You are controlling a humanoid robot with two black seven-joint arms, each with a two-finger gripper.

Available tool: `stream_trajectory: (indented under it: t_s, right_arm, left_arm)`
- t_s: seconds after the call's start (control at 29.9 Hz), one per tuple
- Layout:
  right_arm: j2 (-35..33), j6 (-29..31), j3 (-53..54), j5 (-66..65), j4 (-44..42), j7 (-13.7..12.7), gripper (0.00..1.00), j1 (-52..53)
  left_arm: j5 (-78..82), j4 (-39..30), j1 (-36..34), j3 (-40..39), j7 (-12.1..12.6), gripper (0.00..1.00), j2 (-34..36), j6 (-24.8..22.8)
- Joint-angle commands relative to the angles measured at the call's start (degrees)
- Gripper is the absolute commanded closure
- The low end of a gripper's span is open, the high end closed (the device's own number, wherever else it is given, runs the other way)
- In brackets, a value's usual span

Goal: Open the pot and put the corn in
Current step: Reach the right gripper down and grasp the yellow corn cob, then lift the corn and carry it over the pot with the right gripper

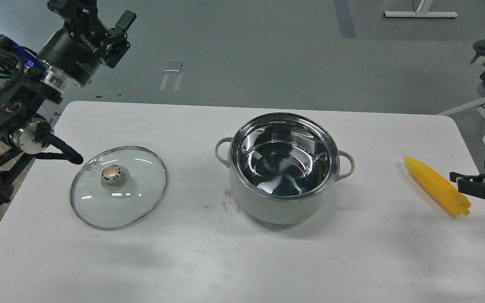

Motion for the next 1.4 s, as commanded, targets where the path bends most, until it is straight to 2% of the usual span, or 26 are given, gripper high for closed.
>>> stream_trajectory:
  t_s: [0.0, 0.1, 0.2, 0.23, 0.27, 0.3, 0.33, 0.4, 0.5, 0.53, 0.67, 0.87, 0.94, 1.07, 1.17, 1.37]
  right_arm:
    - [3.63, -0.8, -2.08, -0.73, -4.02, 0.01, 0.01, 0.35]
    - [6.53, -3.17, -4.63, -0.82, -7.01, 0.01, 0.09, 0.35]
    - [9.34, -4.58, -6.12, -0.82, -8.59, 0.01, 0.2, 0.35]
    - [10.57, -4.75, -6.47, -0.82, -9.12, 0.01, 0.33, 0.35]
    - [11.19, -4.75, -6.56, -0.82, -9.39, 0.01, 0.4, 0.35]
    - [11.46, -4.75, -6.57, -0.82, -9.82, 0.01, 0.55, 0.27]
    - [11.63, -4.75, -6.57, -0.82, -10.09, 0.01, 0.65, 0.18]
    - [11.63, -4.84, -6.65, -0.82, -10.0, 0.01, 0.72, 0.18]
    - [11.63, -5.02, -6.65, -0.82, -9.92, 0.01, 0.93, 0.18]
    - [11.46, -5.19, -6.65, -0.73, -9.74, 0.01, 0.96, 0.18]
    - [10.58, -6.77, -6.57, -0.55, -8.16, 0.01, 0.96, 1.14]
    - [2.85, -6.43, -6.48, 0.41, 1.85, 0.01, 0.96, 10.62]
    - [-0.04, -5.55, -6.48, 0.68, 6.49, 0.01, 0.95, 16.84]
    - [-0.5, -1.78, -6.83, 3.22, 10.64, 0.01, 0.95, 24.14]
    - [0.73, 0.95, -9.27, 4.72, 12.67, 0.01, 0.95, 30.82]
    - [14.94, 1.31, -25.7, 11.12, 12.5, 0.01, 0.94, 45.77]
  left_arm:
    - [0.0, -0.06, 0.54, -0.15, 0.07, 0.06, 0.14, -0.18]
    - [0.0, -0.15, 0.72, -0.24, 0.07, 0.06, 0.14, -0.26]
    - [0.0, -0.15, 0.72, -0.24, 0.07, 0.06, 0.14, -0.26]
    - [0.0, -0.15, 0.72, -0.24, 0.07, 0.06, 0.14, -0.26]
    - [0.0, -0.06, 0.72, -0.24, 0.07, 0.06, 0.14, -0.26]
    - [0.0, -0.15, 0.63, -0.24, 0.07, 0.06, 0.14, -0.26]
    - [0.0, -0.15, 0.63, -0.24, 0.07, 0.06, 0.14, -0.26]
    - [0.0, -0.06, 0.72, -0.24, 0.16, 0.06, 0.14, -0.26]
    - [0.0, -0.15, 0.72, -0.24, 0.33, 0.06, 0.14, -0.26]
    - [0.0, -0.15, 0.72, -0.24, 0.33, 0.06, 0.14, -0.26]
    - [0.0, -0.15, 0.72, -0.24, 0.33, 0.06, 0.14, -0.26]
    - [0.0, -0.15, 0.63, -0.24, 0.33, 0.06, 0.14, -0.35]
    - [0.0, -0.15, 0.55, -0.24, 0.33, 0.06, 0.14, -0.26]
    - [0.0, -0.15, 0.54, -0.15, 0.42, 0.06, 0.05, -0.18]
    - [0.0, -0.15, 0.46, -0.15, 0.42, 0.06, 0.05, -0.26]
    - [0.0, -0.15, 0.46, -0.15, 0.6, 0.06, -0.04, -0.18]
